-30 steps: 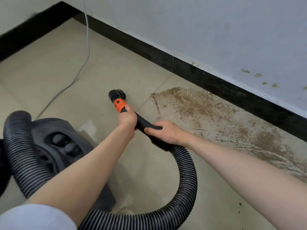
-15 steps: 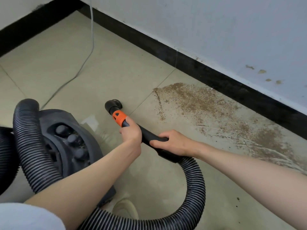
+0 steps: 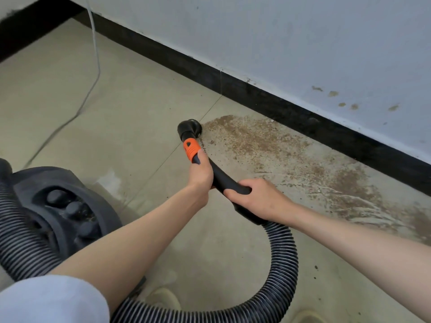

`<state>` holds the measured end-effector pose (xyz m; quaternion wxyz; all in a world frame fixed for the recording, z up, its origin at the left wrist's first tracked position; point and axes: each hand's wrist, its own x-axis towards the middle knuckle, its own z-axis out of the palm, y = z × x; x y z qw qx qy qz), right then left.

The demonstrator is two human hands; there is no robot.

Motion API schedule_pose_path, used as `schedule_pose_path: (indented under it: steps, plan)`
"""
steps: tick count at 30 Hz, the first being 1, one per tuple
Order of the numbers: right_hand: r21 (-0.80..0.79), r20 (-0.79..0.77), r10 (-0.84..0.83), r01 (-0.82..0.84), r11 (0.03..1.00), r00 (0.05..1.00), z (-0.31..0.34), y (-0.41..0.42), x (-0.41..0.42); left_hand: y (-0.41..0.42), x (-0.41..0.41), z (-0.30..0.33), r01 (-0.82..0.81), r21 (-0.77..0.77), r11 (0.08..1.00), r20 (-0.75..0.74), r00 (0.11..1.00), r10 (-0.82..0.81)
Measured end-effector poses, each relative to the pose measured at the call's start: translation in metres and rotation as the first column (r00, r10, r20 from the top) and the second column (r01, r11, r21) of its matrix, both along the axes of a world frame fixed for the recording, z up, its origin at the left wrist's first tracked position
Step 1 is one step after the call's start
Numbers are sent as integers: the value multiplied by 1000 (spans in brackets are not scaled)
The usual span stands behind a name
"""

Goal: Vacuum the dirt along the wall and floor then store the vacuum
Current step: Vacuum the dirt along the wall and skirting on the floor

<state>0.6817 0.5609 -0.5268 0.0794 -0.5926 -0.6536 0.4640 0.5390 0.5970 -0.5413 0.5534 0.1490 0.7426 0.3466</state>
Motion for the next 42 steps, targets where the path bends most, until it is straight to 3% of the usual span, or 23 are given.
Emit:
schedule_pose_path:
  steps: [4, 9, 14, 17, 23, 29, 37, 42]
  plan:
    - [-11, -6, 5, -5, 1000, 1000, -1, 10, 3, 11, 4, 0, -7, -23, 1000, -25, 1000, 6]
    - [-5, 34, 139, -139, 990, 990, 4, 45, -23, 27, -21, -2, -114, -16, 993, -131, 985, 111]
    - [33, 69, 201, -204, 978, 977, 2, 86, -63, 62, -60, -6, -222, 9, 975, -101, 970, 222]
    - [60, 74, 165, -169, 984, 984, -4, 100, -61, 80, -57, -5, -196, 30, 980, -48, 979, 197]
    - [88, 100, 1, -10, 996, 995, -18, 99, -21, 96, -14, -14, -24, 35, 999, -76, 997, 27]
    - [130, 166, -17, -5, 992, 986, -27, 123, -42, 131, -31, -26, 28, 45, 999, -99, 995, -24]
    - [123, 173, 127, -149, 981, 977, -24, 183, -96, 179, -92, -38, -152, 93, 984, -135, 977, 163]
    - [129, 57, 79, -86, 988, 995, -30, 221, -116, 223, -110, -28, -110, 114, 987, -89, 989, 120]
